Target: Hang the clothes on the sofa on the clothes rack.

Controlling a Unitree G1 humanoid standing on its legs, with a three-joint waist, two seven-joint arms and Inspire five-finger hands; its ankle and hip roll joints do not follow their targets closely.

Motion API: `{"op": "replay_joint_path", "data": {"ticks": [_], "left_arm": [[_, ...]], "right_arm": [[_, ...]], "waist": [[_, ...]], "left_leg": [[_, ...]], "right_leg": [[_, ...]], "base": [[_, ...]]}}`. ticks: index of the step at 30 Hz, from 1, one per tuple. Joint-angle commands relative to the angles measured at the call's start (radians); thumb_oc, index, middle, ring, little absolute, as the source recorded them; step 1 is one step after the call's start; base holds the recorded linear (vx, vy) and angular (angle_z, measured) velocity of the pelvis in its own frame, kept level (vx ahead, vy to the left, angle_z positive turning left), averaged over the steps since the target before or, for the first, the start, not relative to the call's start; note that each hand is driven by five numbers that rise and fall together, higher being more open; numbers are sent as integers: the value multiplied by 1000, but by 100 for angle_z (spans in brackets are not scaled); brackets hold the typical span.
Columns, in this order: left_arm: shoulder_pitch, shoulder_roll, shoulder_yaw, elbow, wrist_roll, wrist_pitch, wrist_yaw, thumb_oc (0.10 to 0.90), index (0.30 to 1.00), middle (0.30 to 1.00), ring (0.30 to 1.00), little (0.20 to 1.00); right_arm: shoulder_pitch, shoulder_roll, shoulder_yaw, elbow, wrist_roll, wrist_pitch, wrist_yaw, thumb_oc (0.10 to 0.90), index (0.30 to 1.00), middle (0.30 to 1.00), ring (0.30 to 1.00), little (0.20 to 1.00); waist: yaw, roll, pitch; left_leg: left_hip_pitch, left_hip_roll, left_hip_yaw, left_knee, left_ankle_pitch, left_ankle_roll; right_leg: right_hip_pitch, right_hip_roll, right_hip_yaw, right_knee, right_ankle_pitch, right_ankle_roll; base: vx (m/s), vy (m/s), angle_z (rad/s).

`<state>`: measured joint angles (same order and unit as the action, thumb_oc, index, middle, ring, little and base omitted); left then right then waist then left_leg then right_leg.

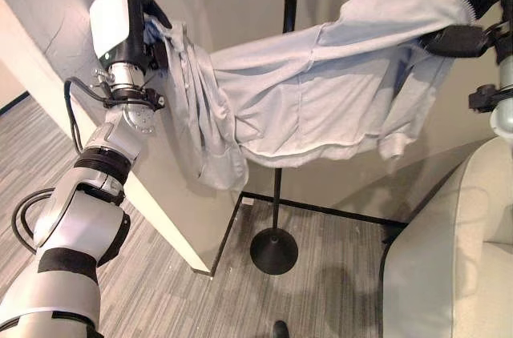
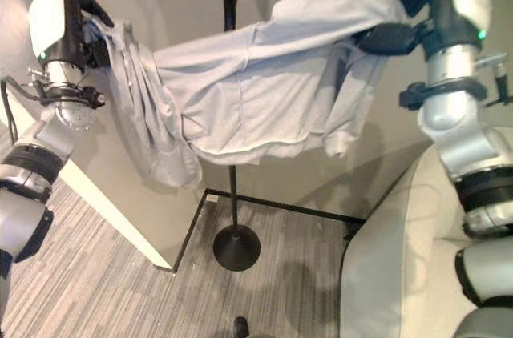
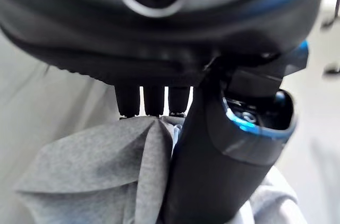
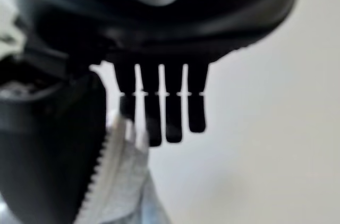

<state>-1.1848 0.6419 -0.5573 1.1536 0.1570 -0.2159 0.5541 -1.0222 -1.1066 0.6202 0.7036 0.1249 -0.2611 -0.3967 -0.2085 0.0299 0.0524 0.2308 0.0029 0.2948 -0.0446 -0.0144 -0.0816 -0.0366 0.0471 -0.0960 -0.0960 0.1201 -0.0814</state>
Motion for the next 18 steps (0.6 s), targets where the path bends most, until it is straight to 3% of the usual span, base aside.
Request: {"op": "replay_joint_path", "data": {"ticks": [1, 2, 4, 6, 7, 9, 11, 13, 14, 18], "left_arm": [[-167, 90, -14, 35, -46, -11, 43, 400, 300, 300, 300, 300], [-208, 125, -32, 48, -55, -10, 47, 400, 300, 300, 300, 300], [-211, 148, -34, 45, -61, -14, 45, 400, 300, 300, 300, 300], [-218, 152, -41, 47, -62, -14, 45, 400, 300, 300, 300, 300], [-225, 154, -51, 58, -49, -10, 46, 400, 300, 300, 300, 300], [-219, 161, -57, 70, -33, 1, 44, 400, 300, 300, 300, 300], [-209, 174, -50, 68, -34, 1, 45, 400, 300, 300, 300, 300], [-173, 189, -52, 58, -19, -2, 48, 400, 300, 300, 300, 300], [-168, 206, -54, 56, -22, 3, 43, 400, 300, 300, 300, 300], [-30, 161, 23, -1, -1, -2, 39, 400, 300, 300, 300, 300]], "right_arm": [[-201, -20, -47, 82, 55, -14, -49, 400, 300, 300, 300, 300], [-290, -18, 12, 131, 59, -9, -47, 400, 300, 300, 300, 300], [-303, -34, 24, 151, 61, -6, -47, 400, 300, 300, 300, 300], [-308, -48, 27, 166, 66, -6, -46, 400, 300, 300, 300, 300], [-319, -75, 31, 183, 78, -3, -47, 400, 300, 300, 300, 300], [-315, -93, 30, 182, 77, 0, -52, 400, 300, 300, 300, 300], [-311, -103, 29, 187, 76, -3, -58, 400, 300, 300, 300, 300], [-310, -112, 39, 218, 65, -13, -72, 400, 300, 300, 300, 300], [-313, -112, 47, 204, 72, -7, -59, 400, 300, 300, 300, 300], [-93, -75, -111, 77, 77, -8, -48, 400, 300, 300, 300, 300]], "waist": [[20, 6, -123], [26, -4, -107], [31, -19, -97], [33, -30, -88], [34, -39, -82], [37, -49, -88], [52, -58, -86], [72, -61, -68], [68, -52, -71], [59, -39, -85]], "left_leg": [[14, 120, 37, 14, 132, -68], [-33, 126, 22, 121, 173, -71], [-85, 142, 8, 243, 196, -74], [-111, 142, 8, 276, 196, -67], [-148, 127, 22, 257, 133, -56], [-182, 101, 30, 175, 63, -29], [-230, 88, -1, 57, 86, -27], [-283, 98, -30, -30, 175, -35], [-277, 103, -36, -43, 148, -36], [-238, 100, -13, -43, 134, -33]], "right_leg": [[77, -48, 17, 9, -96, 168], [72, -42, 31, 9, -89, 149], [88, -44, 39, 9, -97, 138], [98, -50, 40, 9, -99, 136], [122, -70, 32, 9, -113, 149], [132, -91, 26, 9, -113, 162], [142, -98, 25, 9, -116, 167], [142, -91, 17, 9, -107, 159], [139, -82, 26, 9, -110, 160], [156, -78, 36, 9, -129, 158]], "base": [[111, -168, -17], [68, -206, -16], [102, -156, -18], [82, -32, -20], [95, 31, -7], [147, 52, 26], [38, 13, 24], [-27, -8, -28], [84, 22, -50], [130, 48, -48]]}}
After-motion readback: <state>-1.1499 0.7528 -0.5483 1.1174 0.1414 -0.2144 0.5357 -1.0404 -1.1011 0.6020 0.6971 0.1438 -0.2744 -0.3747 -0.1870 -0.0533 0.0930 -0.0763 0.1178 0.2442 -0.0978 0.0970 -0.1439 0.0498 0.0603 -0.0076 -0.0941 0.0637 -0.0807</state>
